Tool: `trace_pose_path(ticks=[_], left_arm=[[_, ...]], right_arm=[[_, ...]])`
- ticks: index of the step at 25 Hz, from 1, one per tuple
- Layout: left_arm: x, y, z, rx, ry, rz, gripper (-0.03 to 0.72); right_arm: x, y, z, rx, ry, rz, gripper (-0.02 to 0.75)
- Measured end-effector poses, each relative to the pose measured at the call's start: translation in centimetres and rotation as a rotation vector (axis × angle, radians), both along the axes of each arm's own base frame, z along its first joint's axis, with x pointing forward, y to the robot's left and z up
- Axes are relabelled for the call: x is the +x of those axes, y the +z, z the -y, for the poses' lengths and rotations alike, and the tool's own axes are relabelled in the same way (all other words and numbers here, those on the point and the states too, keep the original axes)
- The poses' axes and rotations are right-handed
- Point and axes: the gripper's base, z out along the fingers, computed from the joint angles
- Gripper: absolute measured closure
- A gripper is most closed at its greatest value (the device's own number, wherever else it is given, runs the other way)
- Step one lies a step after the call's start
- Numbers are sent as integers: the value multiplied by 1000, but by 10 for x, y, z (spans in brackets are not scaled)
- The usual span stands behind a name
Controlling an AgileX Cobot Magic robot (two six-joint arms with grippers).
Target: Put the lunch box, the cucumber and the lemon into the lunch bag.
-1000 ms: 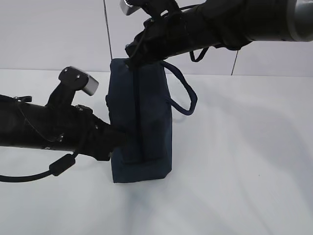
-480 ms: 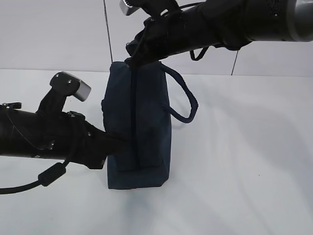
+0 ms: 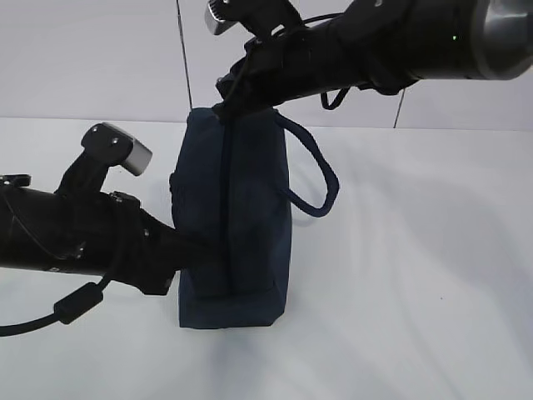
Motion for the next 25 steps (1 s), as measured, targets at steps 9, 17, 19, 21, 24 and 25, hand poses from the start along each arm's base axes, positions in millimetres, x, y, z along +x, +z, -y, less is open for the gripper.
trace_pose_path(ticks=[9, 17, 19, 21, 24, 25], left_arm=[[1, 0, -1, 9, 9, 3, 676], [1, 0, -1, 11, 10, 4, 676], [1, 0, -1, 11, 10, 4, 676], [1, 0, -1, 12, 12, 4, 676], [1, 0, -1, 12, 12, 4, 676], [1, 0, -1, 12, 12, 4, 676]], right_arm=[[11, 0, -4, 20, -20, 18, 733], [26, -8, 7, 18, -60, 16, 733], [29, -7, 7, 21, -62, 20, 733], [32, -10, 6, 20, -63, 19, 733], [36, -15, 3, 19, -63, 17, 733], [38, -17, 3, 18, -63, 16, 733]])
